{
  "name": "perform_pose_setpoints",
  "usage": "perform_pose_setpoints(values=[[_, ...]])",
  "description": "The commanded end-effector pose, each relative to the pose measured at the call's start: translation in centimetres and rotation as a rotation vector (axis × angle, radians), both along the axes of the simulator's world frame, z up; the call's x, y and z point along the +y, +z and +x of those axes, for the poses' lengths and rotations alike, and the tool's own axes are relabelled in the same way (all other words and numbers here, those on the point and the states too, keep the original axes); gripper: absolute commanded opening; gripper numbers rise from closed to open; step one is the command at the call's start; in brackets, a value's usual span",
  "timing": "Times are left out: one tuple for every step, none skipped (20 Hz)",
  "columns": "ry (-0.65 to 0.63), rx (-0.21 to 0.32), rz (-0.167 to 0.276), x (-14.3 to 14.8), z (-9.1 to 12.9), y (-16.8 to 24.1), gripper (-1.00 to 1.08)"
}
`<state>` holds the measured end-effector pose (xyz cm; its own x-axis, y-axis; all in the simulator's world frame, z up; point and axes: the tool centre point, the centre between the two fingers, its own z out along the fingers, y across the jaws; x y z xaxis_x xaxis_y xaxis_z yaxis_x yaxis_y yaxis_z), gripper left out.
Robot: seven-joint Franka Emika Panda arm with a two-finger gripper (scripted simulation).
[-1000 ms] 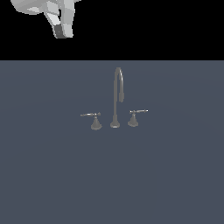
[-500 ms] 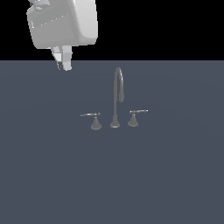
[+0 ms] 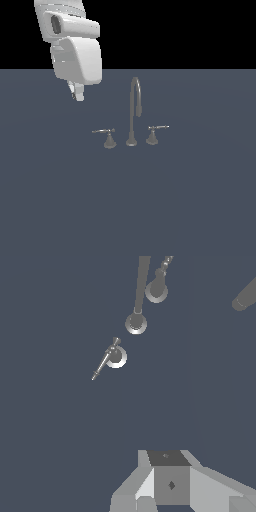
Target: Turn on the faucet by rotating a designated handle.
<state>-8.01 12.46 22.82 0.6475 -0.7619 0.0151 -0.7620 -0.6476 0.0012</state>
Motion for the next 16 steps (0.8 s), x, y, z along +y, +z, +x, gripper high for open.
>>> perform_pose_setpoints(values=[[-0.042,0.0,0.002,0.3,1.1,-1.3,-1.0],[-0.059,0.0,0.003,0.3,1.5,-1.7,-1.0],[-0.075,0.0,0.003,0.4,1.9,-2.2,-1.0],[-0.092,0.0,0.004,0.5,2.3,-2.7,-1.0],[-0.109,0.0,0.004,0.5,2.7,-3.3,-1.0],[-0.126,0.0,0.005,0.6,3.2,-3.8,-1.0],[-0.143,0.001,0.005,0.6,3.6,-4.3,-1.0],[-0.161,0.001,0.005,0.6,4.1,-4.8,-1.0],[-0.179,0.001,0.005,0.6,4.5,-5.4,-1.0],[-0.197,0.001,0.005,0.7,5.0,-5.9,-1.0],[-0.217,0.001,0.006,0.7,5.5,-6.5,-1.0],[-0.236,0.002,0.006,0.6,6.0,-7.1,-1.0],[-0.257,0.002,0.006,0.6,6.6,-7.7,-1.0],[-0.278,0.002,0.006,0.6,7.1,-8.4,-1.0],[-0.299,0.002,0.006,0.5,7.6,-9.0,-1.0],[-0.319,0.002,0.006,0.5,8.2,-9.6,-1.0]])
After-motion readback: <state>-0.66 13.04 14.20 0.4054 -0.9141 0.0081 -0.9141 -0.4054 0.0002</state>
